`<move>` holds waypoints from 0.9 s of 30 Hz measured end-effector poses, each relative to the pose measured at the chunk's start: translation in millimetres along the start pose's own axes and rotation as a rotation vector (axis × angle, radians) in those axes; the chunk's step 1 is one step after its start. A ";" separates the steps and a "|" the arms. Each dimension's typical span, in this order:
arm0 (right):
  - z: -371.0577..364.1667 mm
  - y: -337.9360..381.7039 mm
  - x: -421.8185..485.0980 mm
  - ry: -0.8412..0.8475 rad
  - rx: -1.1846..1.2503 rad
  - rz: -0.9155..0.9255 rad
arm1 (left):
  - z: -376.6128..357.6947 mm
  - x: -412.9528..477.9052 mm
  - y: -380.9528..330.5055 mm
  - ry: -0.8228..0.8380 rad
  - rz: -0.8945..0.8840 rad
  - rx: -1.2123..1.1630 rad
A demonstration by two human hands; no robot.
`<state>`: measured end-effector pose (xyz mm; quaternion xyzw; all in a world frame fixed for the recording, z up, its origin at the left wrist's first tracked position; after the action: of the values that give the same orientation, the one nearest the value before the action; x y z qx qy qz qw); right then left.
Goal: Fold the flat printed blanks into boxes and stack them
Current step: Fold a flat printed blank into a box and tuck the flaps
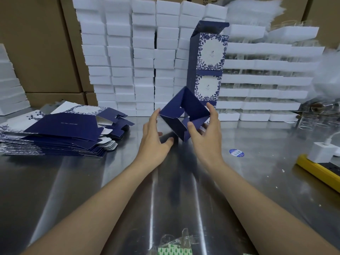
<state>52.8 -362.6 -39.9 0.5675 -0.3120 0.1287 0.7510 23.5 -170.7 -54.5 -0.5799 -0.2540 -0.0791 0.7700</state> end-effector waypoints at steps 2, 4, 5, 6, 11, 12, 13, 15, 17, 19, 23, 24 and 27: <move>-4.0 0.5 -1.8 0.047 0.039 0.020 | 2.0 1.4 2.6 -0.024 -0.035 0.025; -8.7 3.2 -4.0 0.087 -0.033 0.072 | 0.9 1.8 6.0 -0.013 -0.049 0.019; -11.1 4.4 -4.8 0.107 -0.074 0.099 | 0.7 2.0 7.9 -0.008 -0.042 0.008; -13.3 4.4 -5.2 0.123 -0.102 0.116 | 0.9 2.3 9.5 -0.008 -0.037 0.001; -19.5 -2.9 -6.9 0.204 -0.141 0.079 | 4.9 0.9 10.6 -0.039 -0.011 -0.025; -20.8 -3.0 -8.6 0.224 -0.165 0.099 | 5.6 0.2 11.0 -0.039 -0.004 -0.034; -22.3 -2.7 -9.9 0.245 -0.191 0.123 | 6.2 -0.4 11.4 -0.037 0.005 -0.033; -25.1 -2.6 -10.9 0.284 -0.246 0.154 | 7.1 -1.1 12.9 -0.026 0.027 -0.021; -26.7 -3.2 -10.2 0.307 -0.292 0.165 | 8.2 -1.0 14.2 -0.018 0.042 -0.006; -27.1 -3.6 -10.3 0.319 -0.318 0.163 | 8.6 -0.6 14.6 -0.013 0.040 0.000; -27.6 -4.3 -11.5 0.327 -0.341 0.180 | 9.0 -1.7 13.4 -0.013 0.031 0.005; -27.7 -4.8 -11.1 0.328 -0.344 0.181 | 8.7 -1.6 13.2 -0.011 0.031 0.004; -27.6 -6.7 -10.6 0.333 -0.351 0.173 | 7.8 -1.3 13.2 -0.010 0.031 0.006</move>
<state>57.2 -337.3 -56.0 0.3706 -0.2490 0.2281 0.8652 25.6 -159.5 -64.9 -0.5817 -0.2490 -0.0635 0.7717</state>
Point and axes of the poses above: each hand's wrist, its own x-axis towards the middle knuckle, its own z-axis out of the back of the hand, y = z × x, the point moved 7 cm from there along x, towards the middle knuckle, and after that the axes turned 11 degrees about -x, right-handed, at the moved point
